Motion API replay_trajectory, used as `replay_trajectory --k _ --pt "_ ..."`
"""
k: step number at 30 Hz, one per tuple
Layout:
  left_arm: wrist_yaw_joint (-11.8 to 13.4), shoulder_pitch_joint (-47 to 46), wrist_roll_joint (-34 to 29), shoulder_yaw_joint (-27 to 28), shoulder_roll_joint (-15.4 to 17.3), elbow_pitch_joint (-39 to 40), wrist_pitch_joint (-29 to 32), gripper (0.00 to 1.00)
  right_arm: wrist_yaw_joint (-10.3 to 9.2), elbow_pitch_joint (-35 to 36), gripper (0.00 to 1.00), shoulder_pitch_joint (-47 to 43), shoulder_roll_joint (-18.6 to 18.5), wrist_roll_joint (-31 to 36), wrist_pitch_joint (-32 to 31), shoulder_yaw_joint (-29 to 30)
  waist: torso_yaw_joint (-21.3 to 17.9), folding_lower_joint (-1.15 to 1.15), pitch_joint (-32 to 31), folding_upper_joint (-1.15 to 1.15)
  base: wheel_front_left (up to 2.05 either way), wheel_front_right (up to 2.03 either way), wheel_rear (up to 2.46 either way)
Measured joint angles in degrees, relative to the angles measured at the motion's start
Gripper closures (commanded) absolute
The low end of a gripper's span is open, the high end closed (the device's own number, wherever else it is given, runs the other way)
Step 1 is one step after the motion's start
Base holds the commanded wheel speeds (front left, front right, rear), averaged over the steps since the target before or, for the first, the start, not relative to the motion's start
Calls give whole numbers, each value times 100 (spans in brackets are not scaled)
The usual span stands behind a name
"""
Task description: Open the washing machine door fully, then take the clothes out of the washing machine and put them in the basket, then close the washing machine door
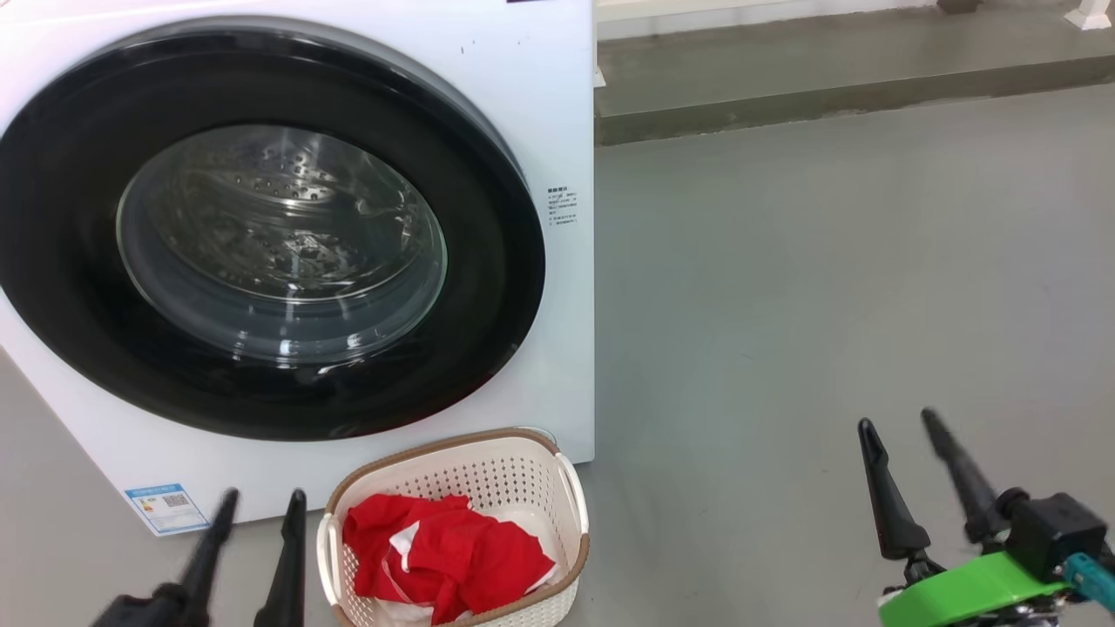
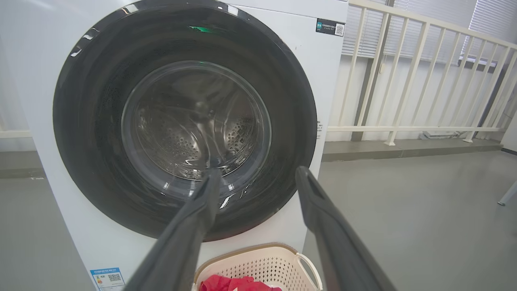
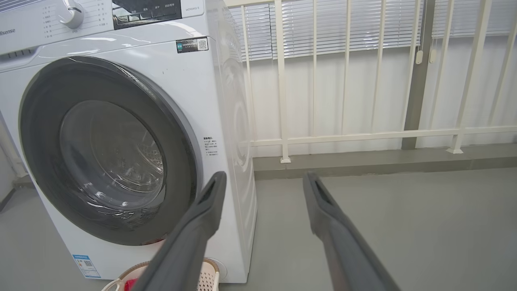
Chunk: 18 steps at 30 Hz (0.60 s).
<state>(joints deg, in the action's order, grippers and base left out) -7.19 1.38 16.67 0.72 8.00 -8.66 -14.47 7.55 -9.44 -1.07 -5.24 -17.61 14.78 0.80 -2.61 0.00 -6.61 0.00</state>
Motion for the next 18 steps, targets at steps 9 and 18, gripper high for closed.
replay_trajectory --k 9,18 --pt "5 370 5 -126 -272 -630 40 100 0 -672 100 -477 201 -4 -16 -3 1 0 1 0 0 0 0" --pt "9 428 501 -111 -326 -667 188 100 1 -722 100 -539 211 -455 -176 19 19 1 39 0 0 0 0"
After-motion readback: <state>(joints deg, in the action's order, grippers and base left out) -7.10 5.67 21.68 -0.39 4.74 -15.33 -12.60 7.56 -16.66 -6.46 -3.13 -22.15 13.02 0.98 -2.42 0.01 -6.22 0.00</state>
